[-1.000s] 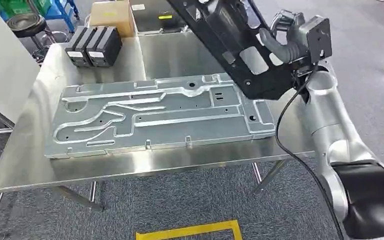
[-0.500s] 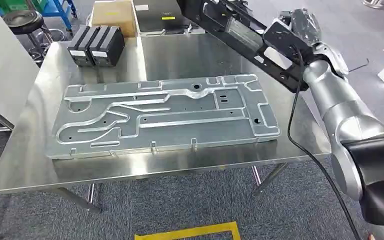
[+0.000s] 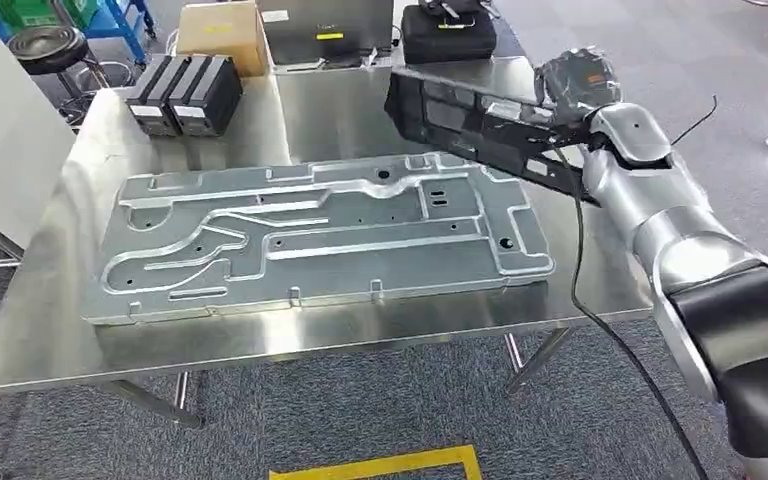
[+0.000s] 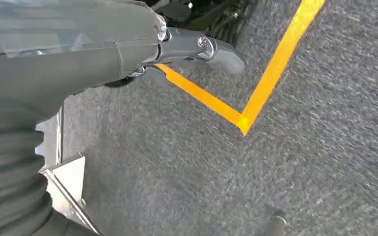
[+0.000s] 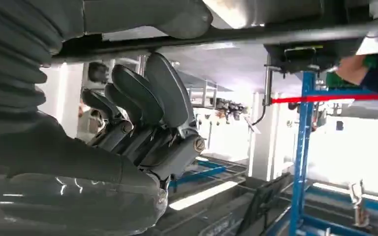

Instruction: Take the parts from the cabinet and place them on the table.

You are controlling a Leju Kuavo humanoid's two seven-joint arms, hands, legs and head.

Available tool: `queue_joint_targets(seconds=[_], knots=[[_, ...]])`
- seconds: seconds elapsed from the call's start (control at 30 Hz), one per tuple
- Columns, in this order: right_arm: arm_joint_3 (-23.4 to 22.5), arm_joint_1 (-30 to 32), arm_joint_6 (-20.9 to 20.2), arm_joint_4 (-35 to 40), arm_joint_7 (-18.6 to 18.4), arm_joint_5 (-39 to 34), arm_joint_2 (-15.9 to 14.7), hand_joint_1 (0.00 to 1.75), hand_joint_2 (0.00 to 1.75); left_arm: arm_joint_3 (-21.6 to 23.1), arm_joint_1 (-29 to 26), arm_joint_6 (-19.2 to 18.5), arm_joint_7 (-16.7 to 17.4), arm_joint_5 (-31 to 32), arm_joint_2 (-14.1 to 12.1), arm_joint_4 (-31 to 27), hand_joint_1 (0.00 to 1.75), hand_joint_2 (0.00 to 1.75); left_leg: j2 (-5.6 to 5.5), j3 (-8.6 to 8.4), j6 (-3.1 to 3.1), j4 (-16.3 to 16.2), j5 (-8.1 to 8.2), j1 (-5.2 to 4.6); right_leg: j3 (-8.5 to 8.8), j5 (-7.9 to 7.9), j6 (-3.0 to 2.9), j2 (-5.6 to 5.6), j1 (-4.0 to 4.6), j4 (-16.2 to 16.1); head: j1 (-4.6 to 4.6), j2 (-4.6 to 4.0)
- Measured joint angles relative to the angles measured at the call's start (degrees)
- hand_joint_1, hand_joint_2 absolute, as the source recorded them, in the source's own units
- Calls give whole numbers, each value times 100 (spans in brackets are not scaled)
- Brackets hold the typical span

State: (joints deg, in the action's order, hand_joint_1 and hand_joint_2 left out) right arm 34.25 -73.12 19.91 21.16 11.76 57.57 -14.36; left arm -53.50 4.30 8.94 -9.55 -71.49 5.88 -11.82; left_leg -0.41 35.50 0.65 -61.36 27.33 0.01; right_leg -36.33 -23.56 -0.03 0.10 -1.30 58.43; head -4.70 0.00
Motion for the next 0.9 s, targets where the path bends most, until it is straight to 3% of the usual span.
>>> queue_joint_targets(seconds=[0.07, 0.1, 0.13, 0.17, 0.2, 0.27, 0.3, 0.33, 0.43, 0.5, 0.53, 0.6, 0.63, 0.67, 0.7, 0.73, 0.77, 0.8, 0.83, 0.9], knots=[[147, 111, 103, -37, -65, 252, 186, 175, 175, 41, 1, -2, 26, 0, 0, 0, 0, 175, 4, 395, 25, -856, 410, 17, 4, -13, -37, 7, 12, 3, 0, 0], [232, 190, 136, -55, -138, 409, 284, 175, 175, 50, 8, -2, 37, 0, 0, 0, 0, 175, 3, 602, 38, -1280, 554, 19, 7, -16, -43, 20, 16, 5, 0, 0], [324, 279, 162, -70, -199, 533, 400, 175, 175, 52, 17, -2, 46, 0, 0, 0, 0, 175, 3, 740, 45, -1528, 579, 20, 11, -18, -45, 44, 18, 12, 0, 0], [413, 365, 166, -90, -240, 607, 494, 175, 175, 52, 28, 0, 55, 0, 4, 2, 0, 175, 4, 729, 44, -1443, 445, 21, 19, -23, -49, 50, 18, 20, 2, 0], [476, 424, 170, -103, -275, 648, 578, 175, 175, 57, 41, 0, 57, 0, 9, 2, 0, 175, 4, 585, 34, -1093, 217, 21, 26, -33, -42, 57, 19, 29, 0, 0], [552, 460, 205, -114, -280, 814, 710, 175, 175, 59, 58, 6, 57, 0, 9, 0, 0, 175, 9, 134, -14, -88, -267, 20, 44, -57, -7, 54, 19, 47, 0, 0], [630, 460, 272, -120, -309, 983, 797, 175, 175, 59, 58, 17, 57, 0, 9, 0, 0, 175, 15, 4, -44, 213, -254, 15, 38, -66, 14, 42, 27, 50, 0, 0], [697, 469, 297, -131, -371, 1163, 815, 175, 175, 59, 63, 31, 55, 0, 9, 2, 0, 175, 10, -14, -58, 259, -291, -3, 27, -77, 45, 40, 69, 73, 2, 0], [964, 586, 306, -155, -588, 1766, 1082, 175, 175, 59, 36, 59, 52, 0, 9, 2, 0, 175, 5, -24, -126, 260, -294, -20, 54, -57, 130, 44, 53, 27, 2, 0], [1084, 660, 306, -159, -680, 1978, 1174, 175, 175, 68, 43, 57, 52, 0, 2, 0, 0, 175, 26, -70, -199, 343, -344, 20, 13, -177, 184, 23, 38, 153, 2, 0], [1150, 683, 310, -166, -704, 2041, 1226, 175, 175, 91, 56, 31, 57, 0, 2, 0, 0, 175, 25, -65, -229, 345, -352, 20, -111, -372, 199, 11, 38, 441, 2, 0], [1261, 784, 343, -179, -730, 2109, 1257, 175, 175, 149, 69, -11, 74, 0, 2, 0, 0, 175, 1, -63, -252, 344, -348, 11, -529, -789, 227, 10, 37, 1350, 2, 0], [1309, 860, 354, -186, -736, 2166, 1274, 175, 175, 179, 63, -37, 88, 0, 2, 0, 0, 175, -9, -63, -253, 339, -347, 7, -723, -899, 230, 10, 40, 1734, 2, 0], [1372, 926, 360, -194, -747, 2257, 1291, 175, 175, 199, 63, -59, 105, 0, 2, 0, 0, 175, -16, -64, -253, 334, -347, 4, -778, -846, 224, 10, 40, 1802, 2, 0], [1431, 965, 361, -201, -763, 2344, 1313, 175, 175, 214, 68, -81, 124, 0, 2, 0, 0, 175, -21, -64, -252, 329, -346, -3, -699, -676, 208, 10, 41, 1606, 2, 0], [1499, 976, 356, -208, -776, 2422, 1344, 175, 175, 236, 82, -94, 140, 0, 4, 0, 0, 175, -24, -66, -247, 323, -341, -10, -507, -444, 179, 10, 46, 1201, 2, 0], [1545, 973, 347, -214, -793, 2476, 1370, 175, 175, 258, 97, -105, 155, 0, 7, 0, 0, 175, -23, -74, -240, 321, -336, -23, -227, -184, 132, 10, 62, 634, 2, 0], [1591, 959, 330, -214, -828, 2553, 1401, 175, 175, 278, 107, -105, 164, 0, 20, 2, 0, 175, -20, -79, -229, 323, -329, -22, 33, -19, 64, 8, 94, 129, 2, 0], [1649, 951, 297, -214, -855, 2632, 1451, 175, 175, 297, 110, -96, 164, 0, 39, 2, 0, 175, -9, -59, -200, 311, -318, -60, 80, -79, 36, -8, 131, 22, 0, 0], [1768, 954, 210, -231, -902, 2790, 1528, 175, 175, 306, 118, -83, 160, 0, 39, 2, 0, 175, -1, -69, -141, 323, -321, -27, 70, -57, 16, 1, 157, 2, 2, 0]])
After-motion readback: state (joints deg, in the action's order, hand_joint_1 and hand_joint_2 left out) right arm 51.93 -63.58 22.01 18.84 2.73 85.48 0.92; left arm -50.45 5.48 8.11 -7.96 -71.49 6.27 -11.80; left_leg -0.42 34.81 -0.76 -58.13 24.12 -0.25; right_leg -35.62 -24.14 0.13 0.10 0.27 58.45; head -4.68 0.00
